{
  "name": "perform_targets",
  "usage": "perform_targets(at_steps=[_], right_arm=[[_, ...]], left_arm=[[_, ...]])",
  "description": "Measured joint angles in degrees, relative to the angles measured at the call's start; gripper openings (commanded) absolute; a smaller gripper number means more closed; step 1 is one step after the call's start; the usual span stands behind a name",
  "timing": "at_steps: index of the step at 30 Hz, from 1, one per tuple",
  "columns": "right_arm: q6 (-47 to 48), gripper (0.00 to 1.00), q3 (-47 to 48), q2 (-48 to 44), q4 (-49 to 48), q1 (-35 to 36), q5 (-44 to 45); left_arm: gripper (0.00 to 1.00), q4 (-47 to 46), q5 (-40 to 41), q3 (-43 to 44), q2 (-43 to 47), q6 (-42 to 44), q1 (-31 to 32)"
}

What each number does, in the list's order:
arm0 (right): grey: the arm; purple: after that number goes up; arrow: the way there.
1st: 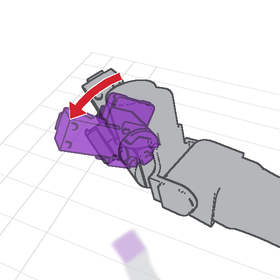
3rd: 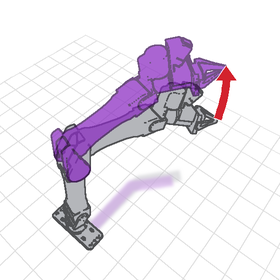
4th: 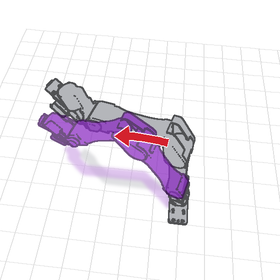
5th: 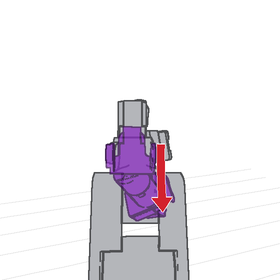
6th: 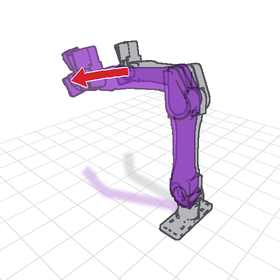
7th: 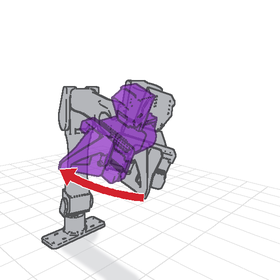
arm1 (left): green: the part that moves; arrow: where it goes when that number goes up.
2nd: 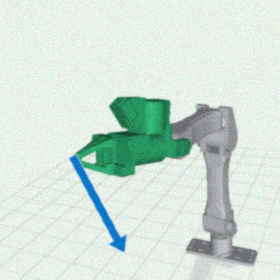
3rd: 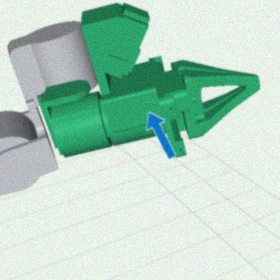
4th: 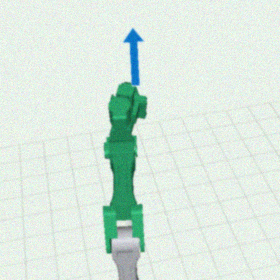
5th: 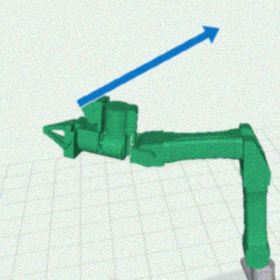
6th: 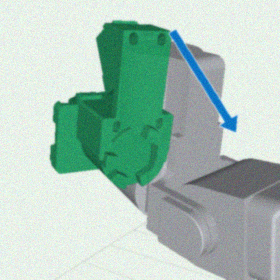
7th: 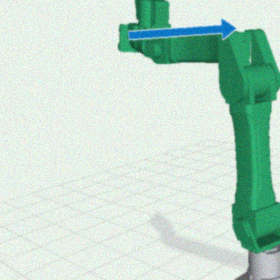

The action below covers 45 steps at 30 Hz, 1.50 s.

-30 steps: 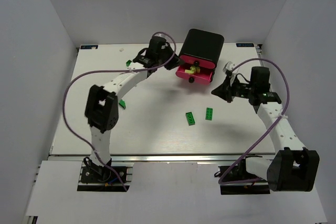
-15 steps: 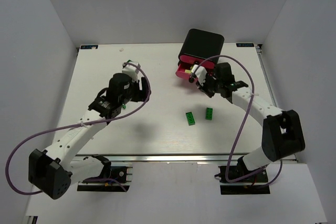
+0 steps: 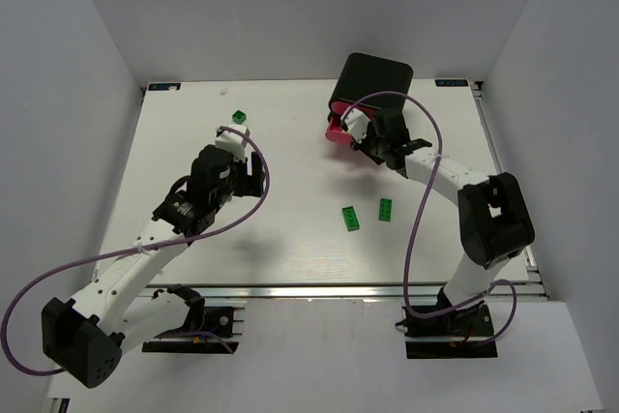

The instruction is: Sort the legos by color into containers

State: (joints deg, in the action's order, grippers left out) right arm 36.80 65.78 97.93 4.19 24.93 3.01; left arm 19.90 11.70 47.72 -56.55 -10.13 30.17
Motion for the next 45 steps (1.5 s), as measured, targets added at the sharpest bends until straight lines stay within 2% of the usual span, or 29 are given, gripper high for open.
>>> perform_targets(at_steps=[17, 25, 27, 30, 31, 32, 34, 35, 36, 37, 38, 39, 40, 41, 42, 45], right_arm=[[-0.4, 0.12, 7.5, 8.0, -5.5, 0.4, 8.3], [-0.4, 0.11, 7.9, 9.0, -5.6, 0.6, 8.9], [-0.5, 0.12, 8.0, 8.9, -4.4, 0.6, 6.3], [-2.7, 0.29, 7.8, 6.0, 2.3, 0.1, -2.7], [-3.8, 0.48, 7.3, 3.7, 4.4, -0.2, -6.1], [-5.4, 0.60, 6.3, 0.6, 6.2, -0.3, -9.6], [-8.8, 0.77, 4.2, -6.7, 8.2, -0.9, -15.3], [-10.6, 0.79, 2.8, -10.4, 8.2, -1.2, -17.9], [-12.5, 0.79, 1.6, -14.4, 8.2, -1.8, -20.4], [-14.1, 0.76, 0.6, -17.8, 8.2, -2.5, -22.5], [-16.1, 0.64, -0.2, -20.7, 8.1, -3.5, -24.3], [-18.4, 0.47, -0.9, -23.1, 7.9, -4.8, -25.7], [-20.3, 0.14, -1.5, -24.8, 7.9, -6.2, -26.8], [-22.7, 0.01, -2.4, -26.1, 7.6, -8.2, -28.2], [-25.1, 0.00, -3.3, -27.0, 7.3, -10.0, -29.2], [-33.0, 0.00, -7.7, -28.9, 5.4, -17.1, -33.7]], left_arm=[[0.88, 0.0, 1.7, -0.4, -0.2, 0.5, 0.0], [0.90, -0.9, 1.1, -0.8, 0.1, 0.9, 0.0], [0.88, -1.4, 0.1, -1.4, 0.6, 1.2, 0.0], [0.74, -3.0, -3.7, -3.1, 2.1, 1.4, -0.1], [0.67, -3.8, -5.3, -3.6, 2.4, 1.3, -0.1], [0.44, -4.9, -7.5, -4.1, 2.5, 1.0, -0.1], [0.25, -7.6, -11.8, -4.3, 1.2, -0.9, -0.1], [0.16, -9.4, -14.2, -4.2, -0.2, -1.7, -0.1], [0.15, -11.2, -16.7, -3.9, -2.7, -3.1, -0.1], [0.15, -12.9, -18.9, -3.2, -5.5, -4.7, -0.1], [0.15, -14.7, -20.9, -2.3, -8.8, -6.2, 0.0], [0.19, -16.3, -22.8, -1.4, -12.7, -8.2, 0.0], [0.23, -18.1, -24.3, -0.1, -16.4, -10.3, 0.1], [0.29, -20.2, -25.7, 1.4, -20.8, -12.6, 0.1], [0.42, -22.4, -26.9, 2.9, -24.9, -15.5, 0.1], [0.53, -29.2, -28.8, 7.4, -36.3, -23.0, 0.5]])
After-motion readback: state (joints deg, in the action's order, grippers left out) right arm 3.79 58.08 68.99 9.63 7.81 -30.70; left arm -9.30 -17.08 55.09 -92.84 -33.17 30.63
